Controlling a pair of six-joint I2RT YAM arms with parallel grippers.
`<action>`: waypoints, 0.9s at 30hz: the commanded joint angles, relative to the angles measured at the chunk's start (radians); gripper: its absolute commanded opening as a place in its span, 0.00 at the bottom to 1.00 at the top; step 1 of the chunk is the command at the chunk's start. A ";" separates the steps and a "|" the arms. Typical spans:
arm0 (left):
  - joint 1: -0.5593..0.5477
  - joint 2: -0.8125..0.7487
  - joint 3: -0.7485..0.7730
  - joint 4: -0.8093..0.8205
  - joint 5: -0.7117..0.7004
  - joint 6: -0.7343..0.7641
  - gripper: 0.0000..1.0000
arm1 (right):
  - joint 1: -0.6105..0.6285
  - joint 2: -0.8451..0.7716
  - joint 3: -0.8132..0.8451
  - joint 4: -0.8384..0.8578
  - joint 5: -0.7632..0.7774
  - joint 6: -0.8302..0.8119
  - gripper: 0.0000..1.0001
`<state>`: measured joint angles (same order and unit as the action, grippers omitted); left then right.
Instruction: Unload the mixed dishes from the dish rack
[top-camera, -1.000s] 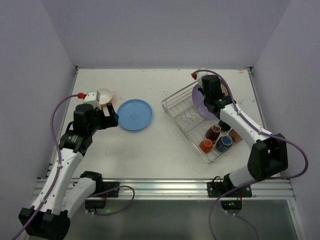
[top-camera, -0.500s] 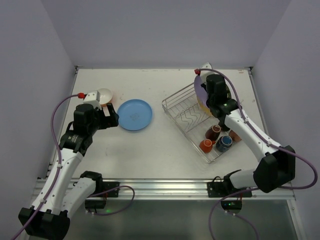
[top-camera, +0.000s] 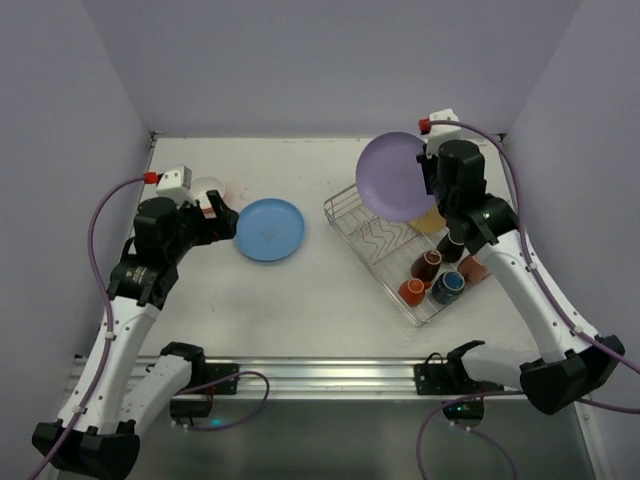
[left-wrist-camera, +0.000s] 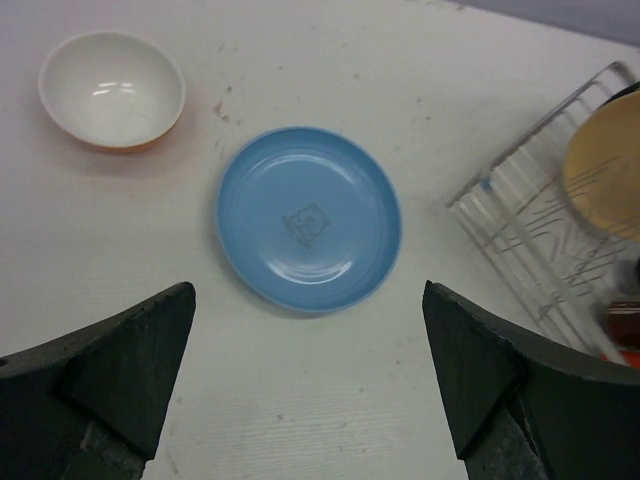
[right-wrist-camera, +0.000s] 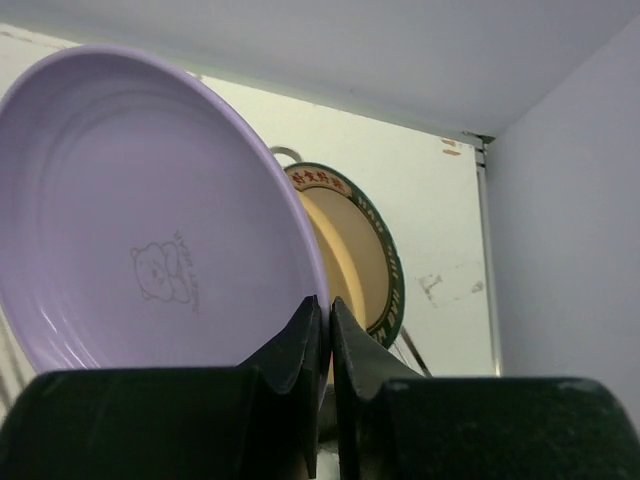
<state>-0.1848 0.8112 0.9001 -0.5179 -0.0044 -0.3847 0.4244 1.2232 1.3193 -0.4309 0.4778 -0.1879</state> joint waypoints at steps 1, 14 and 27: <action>-0.007 0.028 0.105 0.123 0.173 -0.078 1.00 | -0.001 -0.050 0.060 -0.077 -0.115 0.180 0.00; -0.393 0.359 0.336 0.225 0.041 -0.080 1.00 | 0.014 -0.116 -0.112 0.026 -0.449 0.605 0.00; -0.453 0.494 0.399 0.144 -0.155 -0.008 0.64 | 0.027 -0.152 -0.190 0.075 -0.459 0.659 0.00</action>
<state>-0.6357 1.3033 1.2545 -0.3656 -0.0807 -0.4278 0.4454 1.1084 1.1358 -0.4557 0.0540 0.4309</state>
